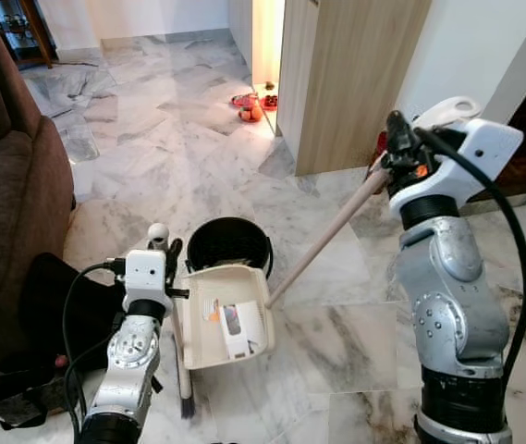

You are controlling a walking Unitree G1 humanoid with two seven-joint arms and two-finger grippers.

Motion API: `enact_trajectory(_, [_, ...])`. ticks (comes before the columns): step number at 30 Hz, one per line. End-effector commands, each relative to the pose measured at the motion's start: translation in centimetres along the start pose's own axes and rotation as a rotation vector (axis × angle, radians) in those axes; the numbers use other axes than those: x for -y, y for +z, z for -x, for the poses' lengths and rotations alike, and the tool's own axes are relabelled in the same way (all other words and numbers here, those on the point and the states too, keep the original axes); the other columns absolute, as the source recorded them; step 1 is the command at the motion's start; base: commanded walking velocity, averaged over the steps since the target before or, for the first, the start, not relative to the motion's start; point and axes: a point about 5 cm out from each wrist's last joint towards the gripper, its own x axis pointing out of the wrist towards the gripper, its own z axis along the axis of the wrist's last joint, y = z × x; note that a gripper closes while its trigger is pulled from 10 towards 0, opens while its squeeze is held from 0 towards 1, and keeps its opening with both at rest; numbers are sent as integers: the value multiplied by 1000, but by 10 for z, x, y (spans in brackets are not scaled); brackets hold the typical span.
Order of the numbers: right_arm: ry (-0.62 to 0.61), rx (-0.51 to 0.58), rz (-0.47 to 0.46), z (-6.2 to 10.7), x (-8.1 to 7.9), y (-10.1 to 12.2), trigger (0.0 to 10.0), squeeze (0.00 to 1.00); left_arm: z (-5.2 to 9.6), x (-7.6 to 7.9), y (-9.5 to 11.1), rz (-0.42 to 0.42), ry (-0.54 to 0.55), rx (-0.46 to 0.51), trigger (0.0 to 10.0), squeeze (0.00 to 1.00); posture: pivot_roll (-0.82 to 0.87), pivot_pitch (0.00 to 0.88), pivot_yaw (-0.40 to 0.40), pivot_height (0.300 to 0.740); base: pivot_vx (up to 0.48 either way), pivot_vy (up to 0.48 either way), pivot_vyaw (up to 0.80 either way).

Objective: Sweep floor

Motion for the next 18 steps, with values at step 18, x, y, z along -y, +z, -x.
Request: enact_trajectory(18, [34, 108, -57, -10, -10, 13, 10000, 0, 30, -38, 23, -93, 142, 100, 10000, 0, 157, 27, -18, 740, 0, 0, 0])
